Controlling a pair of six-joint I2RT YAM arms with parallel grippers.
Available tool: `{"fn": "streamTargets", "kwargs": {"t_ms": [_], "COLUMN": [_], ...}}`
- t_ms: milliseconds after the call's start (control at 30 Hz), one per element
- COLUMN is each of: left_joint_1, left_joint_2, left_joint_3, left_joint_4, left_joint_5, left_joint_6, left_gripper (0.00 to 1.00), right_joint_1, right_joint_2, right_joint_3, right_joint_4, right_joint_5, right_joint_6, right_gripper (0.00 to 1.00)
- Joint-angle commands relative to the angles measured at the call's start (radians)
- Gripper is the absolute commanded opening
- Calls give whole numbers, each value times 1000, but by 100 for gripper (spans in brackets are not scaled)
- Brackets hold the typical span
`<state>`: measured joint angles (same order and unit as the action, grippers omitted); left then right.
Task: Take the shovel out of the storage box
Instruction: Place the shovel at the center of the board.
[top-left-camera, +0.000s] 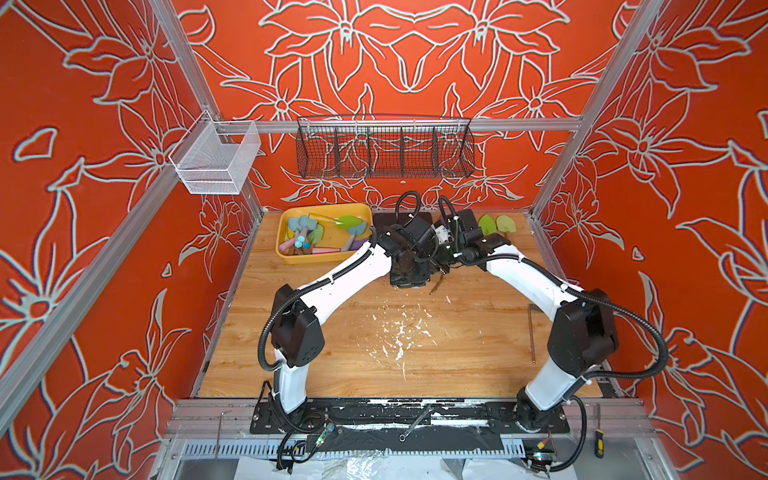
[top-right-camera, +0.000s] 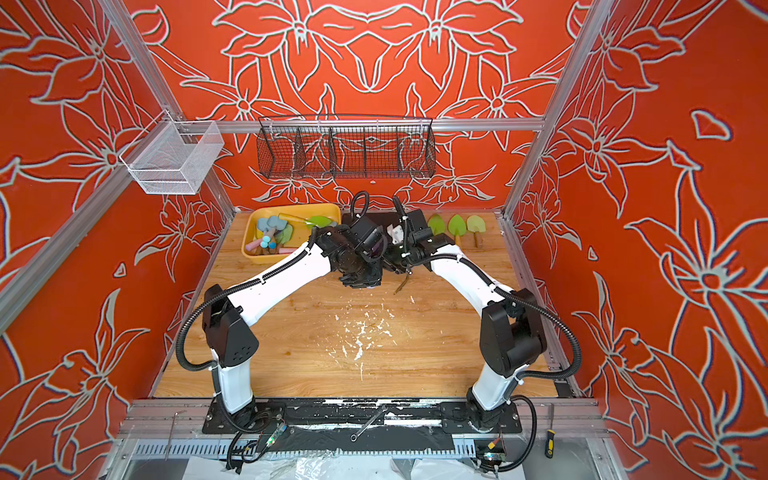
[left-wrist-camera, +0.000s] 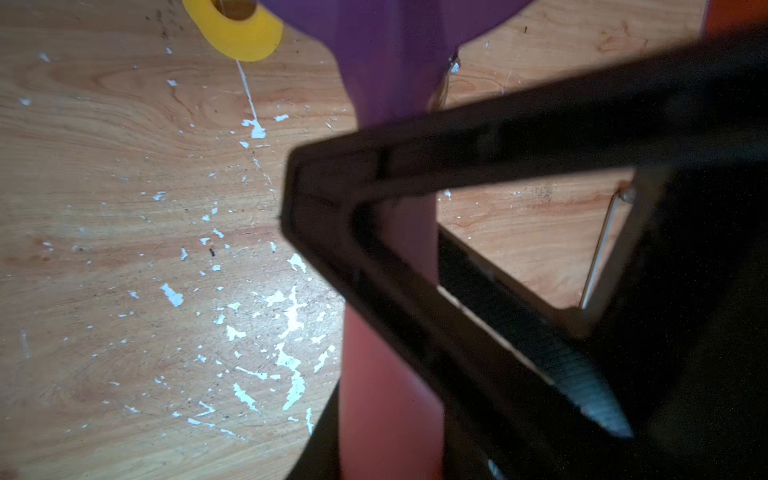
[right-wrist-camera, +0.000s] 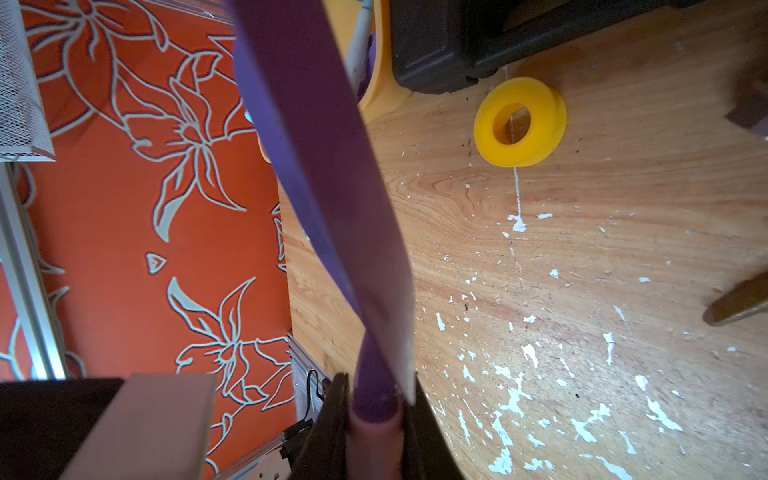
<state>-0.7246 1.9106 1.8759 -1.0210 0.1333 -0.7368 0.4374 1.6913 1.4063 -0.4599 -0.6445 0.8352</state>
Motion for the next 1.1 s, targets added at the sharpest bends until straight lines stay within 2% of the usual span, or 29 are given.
{"fn": "streamTargets", "kwargs": {"t_ms": [0, 167, 200, 400, 567, 767, 1067], "left_joint_1": [29, 84, 98, 209, 252, 252, 256], "left_joint_2": [-68, -170, -189, -345, -373, -313, -226], "left_joint_3": [-30, -152, -171, -326, -387, -420, -432], "left_joint_4": [160, 321, 338, 421, 509, 644, 661], "left_joint_5": [69, 204, 222, 292, 367, 423, 370], "left_joint_6": [48, 52, 49, 43, 62, 63, 63], "left_gripper": [27, 64, 69, 80, 81, 74, 65], "right_joint_1": [12, -4, -9, -37, -38, -37, -36], "right_joint_2": [-19, -37, -42, -68, -72, -78, -109], "right_joint_3": [0, -5, -9, -32, -40, -51, -101], "right_joint_4": [-121, -162, -165, -173, -159, -138, -108], "right_joint_5": [-23, -32, -33, -54, -84, -114, -139], "right_joint_6": [-122, -177, -185, -226, -232, -219, -196], "right_gripper": [0, 0, 0, 0, 0, 0, 0]}}
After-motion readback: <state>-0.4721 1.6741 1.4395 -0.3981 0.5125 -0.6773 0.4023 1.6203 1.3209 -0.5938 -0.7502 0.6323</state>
